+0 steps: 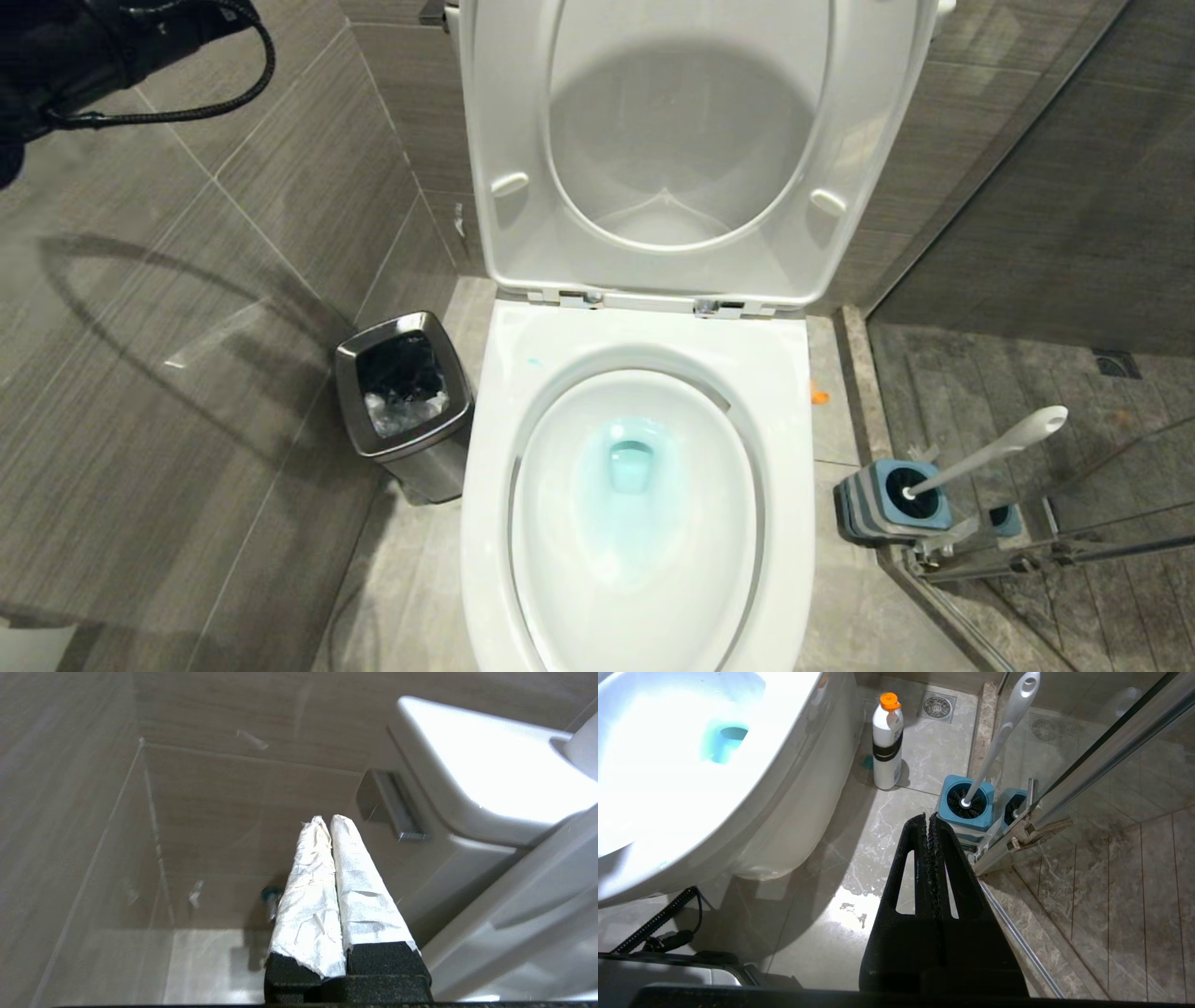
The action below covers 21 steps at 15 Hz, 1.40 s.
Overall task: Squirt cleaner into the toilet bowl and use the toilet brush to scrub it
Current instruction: Flush the toilet
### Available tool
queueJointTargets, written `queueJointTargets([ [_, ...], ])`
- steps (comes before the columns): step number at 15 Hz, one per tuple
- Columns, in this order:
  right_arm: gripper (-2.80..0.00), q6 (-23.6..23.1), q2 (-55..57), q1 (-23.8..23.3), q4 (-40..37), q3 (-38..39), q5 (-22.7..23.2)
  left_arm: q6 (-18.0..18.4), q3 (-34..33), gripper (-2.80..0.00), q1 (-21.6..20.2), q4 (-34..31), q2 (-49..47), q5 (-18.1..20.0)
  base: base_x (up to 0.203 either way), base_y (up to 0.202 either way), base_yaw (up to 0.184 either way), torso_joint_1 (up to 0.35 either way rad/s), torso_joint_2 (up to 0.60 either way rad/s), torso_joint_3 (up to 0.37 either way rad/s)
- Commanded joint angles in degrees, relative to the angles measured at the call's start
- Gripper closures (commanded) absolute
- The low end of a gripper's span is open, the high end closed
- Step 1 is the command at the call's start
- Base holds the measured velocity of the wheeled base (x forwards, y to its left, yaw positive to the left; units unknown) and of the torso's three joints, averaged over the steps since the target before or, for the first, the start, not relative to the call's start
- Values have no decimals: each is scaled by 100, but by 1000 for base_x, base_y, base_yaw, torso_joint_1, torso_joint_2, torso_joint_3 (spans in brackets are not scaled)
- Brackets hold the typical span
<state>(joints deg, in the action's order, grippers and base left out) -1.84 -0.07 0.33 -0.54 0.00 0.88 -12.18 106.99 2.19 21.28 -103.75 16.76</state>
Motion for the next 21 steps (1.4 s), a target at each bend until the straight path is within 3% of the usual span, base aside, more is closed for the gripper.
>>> queueJointTargets([
  [1,0,0,7,2,1,0,0,-62,316,0,327,243,-333,-154,0,0,0,0,0,0],
  [6,0,0,7,2,1,0,0,-136,393,0,959,877,-779,-327,0,0,0,0,0,0],
  [9,0,0,7,2,1,7,0,-136,402,0,1070,1236,-1074,-392,0,0,0,0,0,0],
  [14,0,0,7,2,1,4,0,-118,419,0,1039,1539,-1210,-417,0,0,0,0,0,0],
  [17,0,0,7,2,1,0,0,-136,403,0,763,1479,-870,-444,0,0,0,0,0,0],
  [21,0,0,7,2,1,0,0,-322,400,0,523,858,-415,-394,0,0,0,0,0,0],
])
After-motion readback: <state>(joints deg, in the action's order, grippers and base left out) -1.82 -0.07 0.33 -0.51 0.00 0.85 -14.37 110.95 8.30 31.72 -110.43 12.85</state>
